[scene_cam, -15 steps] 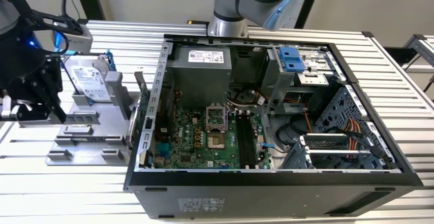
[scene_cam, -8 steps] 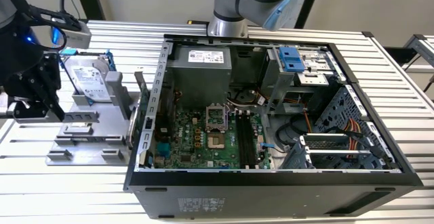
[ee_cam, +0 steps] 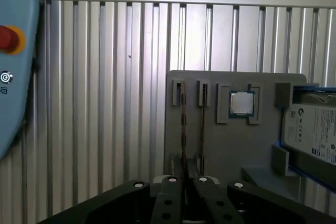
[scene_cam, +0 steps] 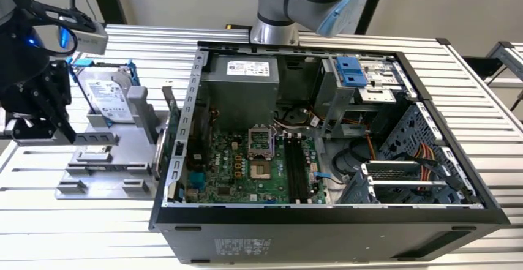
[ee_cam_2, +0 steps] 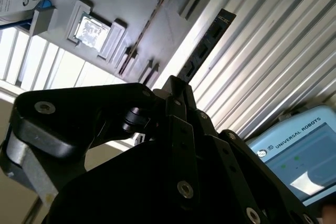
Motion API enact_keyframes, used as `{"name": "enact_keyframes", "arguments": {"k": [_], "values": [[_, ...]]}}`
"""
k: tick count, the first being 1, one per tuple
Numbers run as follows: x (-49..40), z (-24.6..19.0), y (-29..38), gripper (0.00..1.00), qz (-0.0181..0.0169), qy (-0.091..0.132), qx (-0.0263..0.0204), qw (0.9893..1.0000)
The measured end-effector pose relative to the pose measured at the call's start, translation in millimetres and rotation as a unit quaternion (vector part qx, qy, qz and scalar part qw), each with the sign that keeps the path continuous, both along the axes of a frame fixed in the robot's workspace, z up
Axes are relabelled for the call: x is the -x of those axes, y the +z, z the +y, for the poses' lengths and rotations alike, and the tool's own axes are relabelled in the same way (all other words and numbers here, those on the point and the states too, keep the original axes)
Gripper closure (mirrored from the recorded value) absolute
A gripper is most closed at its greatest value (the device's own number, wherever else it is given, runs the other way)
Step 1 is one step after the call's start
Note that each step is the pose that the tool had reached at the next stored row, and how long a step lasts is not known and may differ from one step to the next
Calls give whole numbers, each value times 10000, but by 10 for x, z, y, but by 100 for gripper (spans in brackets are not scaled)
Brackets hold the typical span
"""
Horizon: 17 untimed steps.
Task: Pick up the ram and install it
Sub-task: 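Pick up the ram and move it above insertion slot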
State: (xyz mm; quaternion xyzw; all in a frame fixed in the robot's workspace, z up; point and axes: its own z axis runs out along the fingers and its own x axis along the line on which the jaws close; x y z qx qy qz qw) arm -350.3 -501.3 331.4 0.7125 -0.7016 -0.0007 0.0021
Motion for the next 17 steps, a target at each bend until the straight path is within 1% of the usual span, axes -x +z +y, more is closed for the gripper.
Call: {"name": "enact_keyframes", "arguments": {"k": [17], "values": [[0,0,127,100,0,0,0,10000]]}}
